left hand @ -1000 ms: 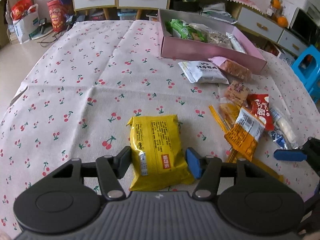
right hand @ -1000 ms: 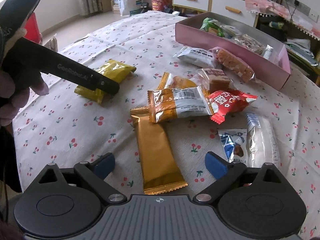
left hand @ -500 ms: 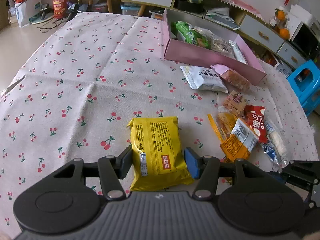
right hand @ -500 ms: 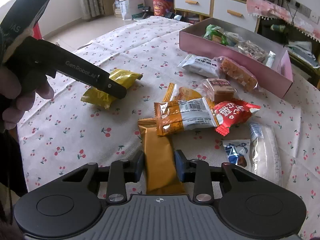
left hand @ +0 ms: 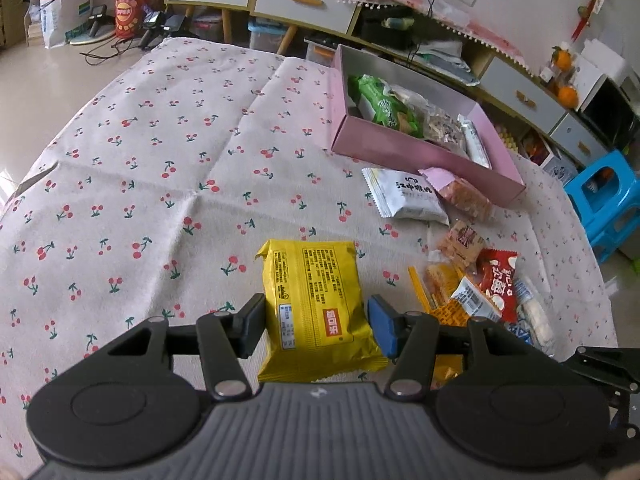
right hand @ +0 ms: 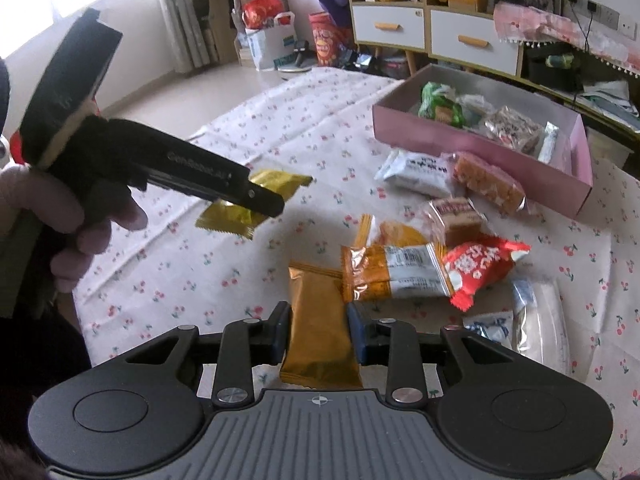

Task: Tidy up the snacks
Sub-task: 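Lift and carry the yellow packet and gold bar over the pink box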

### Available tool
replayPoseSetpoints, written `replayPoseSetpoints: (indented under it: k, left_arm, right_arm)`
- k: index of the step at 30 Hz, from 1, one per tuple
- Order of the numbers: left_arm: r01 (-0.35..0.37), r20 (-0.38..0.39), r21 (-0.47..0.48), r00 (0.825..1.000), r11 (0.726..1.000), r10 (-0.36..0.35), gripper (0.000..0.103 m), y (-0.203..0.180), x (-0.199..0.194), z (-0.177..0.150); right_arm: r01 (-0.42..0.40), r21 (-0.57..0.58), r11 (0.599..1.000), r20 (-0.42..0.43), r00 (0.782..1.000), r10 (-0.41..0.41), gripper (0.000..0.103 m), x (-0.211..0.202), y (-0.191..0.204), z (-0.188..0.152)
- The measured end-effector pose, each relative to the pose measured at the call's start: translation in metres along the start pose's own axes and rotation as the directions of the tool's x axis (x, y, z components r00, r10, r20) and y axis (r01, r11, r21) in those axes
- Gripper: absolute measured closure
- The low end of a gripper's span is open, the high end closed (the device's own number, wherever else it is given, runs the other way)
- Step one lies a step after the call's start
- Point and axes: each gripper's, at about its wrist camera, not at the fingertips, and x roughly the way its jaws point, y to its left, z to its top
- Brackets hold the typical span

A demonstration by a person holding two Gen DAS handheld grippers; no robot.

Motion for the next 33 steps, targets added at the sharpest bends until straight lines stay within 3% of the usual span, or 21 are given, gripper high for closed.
replayPoseSetpoints:
  k: [17,26,33]
  left_arm:
    - [0.051,0.077,-0.047,0.996,0.998,-0.047,0.053,0.001,-0.018,0.023]
    - [0.061,0.089,-0.059,0.994,0.996,-0.055,0.053,-0.009,-0.01,0.04]
    - [0.092,0.116,-0.049,0.99,0.995,-0.085,0.054,-0.03,0.003,0.057]
  right_arm:
    - [-0.069,0.134,0.989,0.132,0.99,0.051,0.073,-0.028,-0.012,0.03]
    - [-0.011,0.235,0.972,0.224,0.974,-0.044,0.073,-0.04,-0.042,0.056]
    - [0.037,0.395,0.918,0.261,0.953,-0.151,0.073,-0.036,-0.087,0.072]
